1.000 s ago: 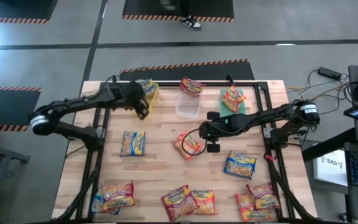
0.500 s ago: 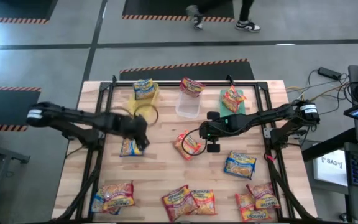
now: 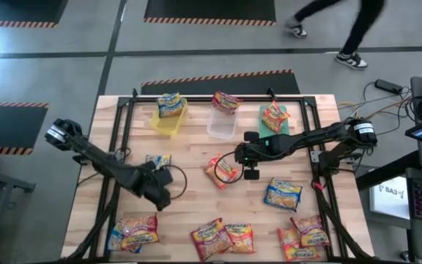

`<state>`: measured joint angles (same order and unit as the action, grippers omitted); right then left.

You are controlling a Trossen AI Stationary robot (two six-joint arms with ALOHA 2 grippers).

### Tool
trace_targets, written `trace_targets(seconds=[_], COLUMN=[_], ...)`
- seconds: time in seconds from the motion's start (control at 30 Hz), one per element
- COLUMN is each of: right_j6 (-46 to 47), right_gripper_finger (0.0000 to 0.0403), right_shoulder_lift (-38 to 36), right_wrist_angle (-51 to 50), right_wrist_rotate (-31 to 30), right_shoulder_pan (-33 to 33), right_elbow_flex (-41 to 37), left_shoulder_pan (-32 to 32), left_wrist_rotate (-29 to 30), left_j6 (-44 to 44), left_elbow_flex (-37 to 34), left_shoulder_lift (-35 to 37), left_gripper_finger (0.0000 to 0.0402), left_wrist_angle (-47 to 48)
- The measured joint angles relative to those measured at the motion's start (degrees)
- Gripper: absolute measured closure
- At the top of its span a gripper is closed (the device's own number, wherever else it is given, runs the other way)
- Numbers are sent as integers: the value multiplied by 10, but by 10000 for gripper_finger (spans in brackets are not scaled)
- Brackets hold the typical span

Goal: Sort Maruchan noodles
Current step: Put the top left blue noodle into the yellow bin

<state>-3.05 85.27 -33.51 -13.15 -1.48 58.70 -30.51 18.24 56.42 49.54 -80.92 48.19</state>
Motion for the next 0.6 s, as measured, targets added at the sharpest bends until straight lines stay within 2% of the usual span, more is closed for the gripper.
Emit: trace_targets(seconds=[0.23,0.6], right_j6=[0,0], right_gripper_finger=[332,332], right_shoulder_lift=[0,0], right_wrist_angle=[0,0], right_wrist_rotate=[0,0], right_shoulder_pan=[0,0], right_elbow_flex=[0,0], left_shoulder_pan=[-25,-24], left_wrist_rotate=[21,50], left_j6=[74,79], left_elbow_flex=[4,4], left_shoulder_lift=[-38,-106], left_gripper_finger=[206,130], left_wrist_angle=[2,18])
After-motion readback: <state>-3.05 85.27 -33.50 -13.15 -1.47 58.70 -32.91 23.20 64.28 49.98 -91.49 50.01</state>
